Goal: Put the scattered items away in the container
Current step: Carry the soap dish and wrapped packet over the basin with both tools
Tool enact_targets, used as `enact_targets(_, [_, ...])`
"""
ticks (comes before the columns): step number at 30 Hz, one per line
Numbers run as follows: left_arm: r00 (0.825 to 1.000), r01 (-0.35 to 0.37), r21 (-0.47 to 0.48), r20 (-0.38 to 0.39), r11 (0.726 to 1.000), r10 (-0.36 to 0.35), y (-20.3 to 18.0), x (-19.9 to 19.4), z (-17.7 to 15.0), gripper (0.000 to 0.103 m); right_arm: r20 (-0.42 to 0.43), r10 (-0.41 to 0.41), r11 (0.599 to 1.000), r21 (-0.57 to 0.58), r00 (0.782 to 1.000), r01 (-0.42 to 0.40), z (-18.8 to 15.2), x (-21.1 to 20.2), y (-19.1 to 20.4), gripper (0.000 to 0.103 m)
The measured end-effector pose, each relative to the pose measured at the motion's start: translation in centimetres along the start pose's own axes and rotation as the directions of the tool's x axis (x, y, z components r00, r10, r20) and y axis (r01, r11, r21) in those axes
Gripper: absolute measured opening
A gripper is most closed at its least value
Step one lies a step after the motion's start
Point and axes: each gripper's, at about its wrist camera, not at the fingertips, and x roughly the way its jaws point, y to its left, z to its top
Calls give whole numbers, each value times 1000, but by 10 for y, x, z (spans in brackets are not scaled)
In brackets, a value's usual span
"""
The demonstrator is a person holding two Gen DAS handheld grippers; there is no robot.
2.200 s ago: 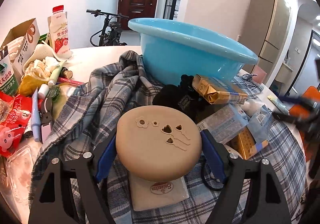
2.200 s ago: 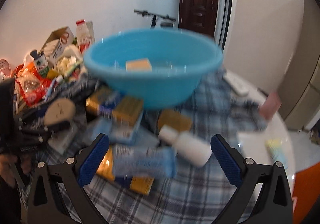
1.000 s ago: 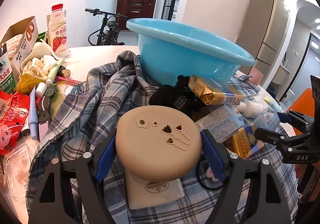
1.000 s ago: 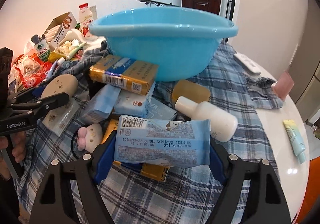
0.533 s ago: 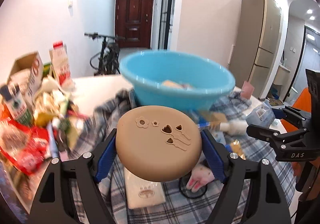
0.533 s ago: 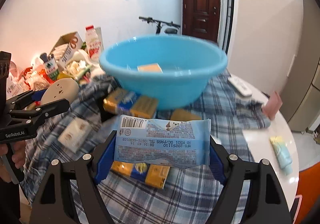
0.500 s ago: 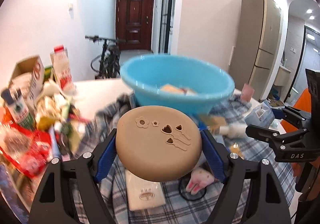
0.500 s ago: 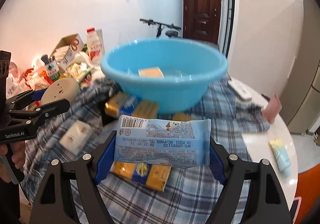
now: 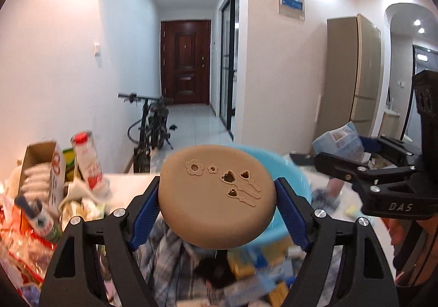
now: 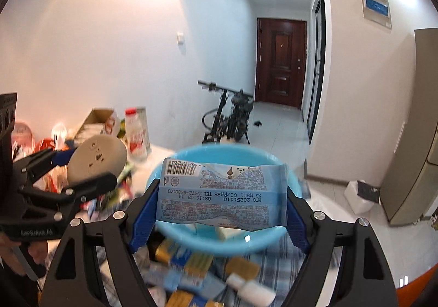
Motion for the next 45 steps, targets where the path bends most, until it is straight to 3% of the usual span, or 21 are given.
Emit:
enact_targets(7, [999, 24, -32, 41, 999, -22, 9, 29, 33, 79, 43, -29, 999, 22, 999, 28, 37, 23, -16, 82])
enact_targets(12, [1000, 5, -48, 12, 999, -5, 15, 59, 29, 79, 42, -19, 999, 46, 999, 17, 40, 45, -24, 82])
enact_targets(18, [999, -6, -58, -45, 998, 4, 20, 87, 17, 79, -18, -23, 998, 65, 1000, 24, 27, 79, -32, 82])
enact_targets(45, [996, -54, -32, -69, 998, 51, 17, 100, 15, 79, -68, -42, 998, 39, 997, 45, 24, 96, -33, 82])
